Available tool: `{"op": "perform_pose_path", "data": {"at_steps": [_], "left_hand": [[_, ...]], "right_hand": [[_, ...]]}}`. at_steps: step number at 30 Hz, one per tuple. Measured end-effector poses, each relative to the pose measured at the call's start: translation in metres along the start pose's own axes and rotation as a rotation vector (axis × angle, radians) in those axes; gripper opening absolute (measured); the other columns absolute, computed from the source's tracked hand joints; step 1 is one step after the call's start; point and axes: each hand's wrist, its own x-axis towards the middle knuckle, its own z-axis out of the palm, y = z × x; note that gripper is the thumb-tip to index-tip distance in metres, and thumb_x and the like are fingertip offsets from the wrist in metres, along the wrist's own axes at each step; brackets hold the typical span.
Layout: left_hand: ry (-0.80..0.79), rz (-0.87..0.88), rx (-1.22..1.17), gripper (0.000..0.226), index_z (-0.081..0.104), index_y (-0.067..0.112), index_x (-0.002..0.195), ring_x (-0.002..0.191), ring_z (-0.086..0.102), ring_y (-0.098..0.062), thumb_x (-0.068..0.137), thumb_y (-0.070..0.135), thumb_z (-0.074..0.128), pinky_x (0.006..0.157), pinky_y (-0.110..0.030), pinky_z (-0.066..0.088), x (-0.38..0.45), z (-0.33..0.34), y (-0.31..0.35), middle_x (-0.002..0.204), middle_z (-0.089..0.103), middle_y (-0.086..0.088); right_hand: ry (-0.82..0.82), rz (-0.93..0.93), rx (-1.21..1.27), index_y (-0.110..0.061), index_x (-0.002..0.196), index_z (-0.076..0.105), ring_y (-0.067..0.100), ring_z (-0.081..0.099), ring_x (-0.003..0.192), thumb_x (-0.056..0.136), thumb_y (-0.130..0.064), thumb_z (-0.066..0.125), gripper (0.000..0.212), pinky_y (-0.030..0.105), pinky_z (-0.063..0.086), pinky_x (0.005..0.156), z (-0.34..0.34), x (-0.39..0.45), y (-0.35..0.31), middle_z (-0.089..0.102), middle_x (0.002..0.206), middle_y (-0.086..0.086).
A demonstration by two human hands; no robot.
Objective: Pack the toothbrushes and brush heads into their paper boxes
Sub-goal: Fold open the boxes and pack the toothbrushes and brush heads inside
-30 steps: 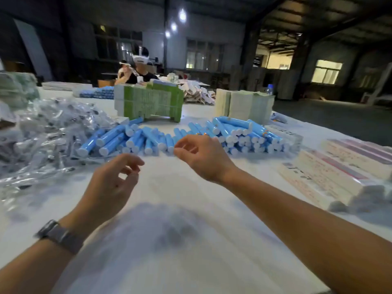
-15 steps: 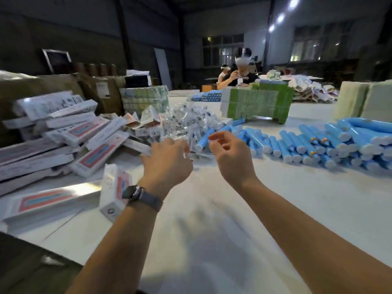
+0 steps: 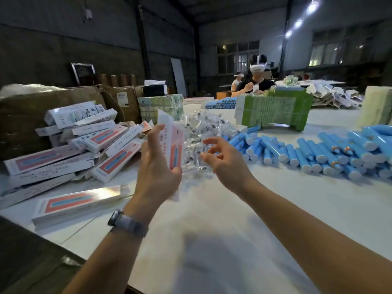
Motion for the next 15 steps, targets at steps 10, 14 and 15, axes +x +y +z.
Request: {"op": "perform_pose_path", "data": {"at_steps": [10,14,15], "left_hand": [[-0.228,-0.249,-0.943,0.065,0.054,0.036,0.115,0.087,0.072,-0.019,0.079,-0.018,0.064,0.068,-0.031,0.061,0.013,0.082,0.031,0.095,0.070,0.001],[-0.253,-0.101,-0.882,0.065,0.051,0.033,0.118,0.097,0.066,-0.031,0.072,-0.011,0.060,0.068,-0.027,0.059,-0.001,0.094,0.020,0.111,0.061,-0.005],[-0.255,-0.085,-0.882,0.063,0.051,0.034,0.117,0.098,0.065,-0.029,0.069,-0.006,0.060,0.067,-0.026,0.059,-0.003,0.095,0.022,0.111,0.061,-0.004]], "right_hand": [[0.100,0.067,0.109,-0.036,0.106,0.062,0.014,0.065,0.089,0.086,-0.038,0.059,0.020,0.028,0.051,0.072,-0.046,0.013,0.030,0.064,0.100,-0.001],[0.263,0.180,-0.294,-0.028,0.106,0.064,0.021,0.063,0.092,0.093,-0.020,0.059,0.016,0.034,0.048,0.082,-0.077,0.035,0.076,0.063,0.091,-0.005],[0.263,0.229,-0.430,-0.026,0.113,0.064,0.024,0.062,0.100,0.094,-0.024,0.059,0.020,0.033,0.046,0.085,-0.085,0.041,0.089,0.064,0.098,-0.001]]}}
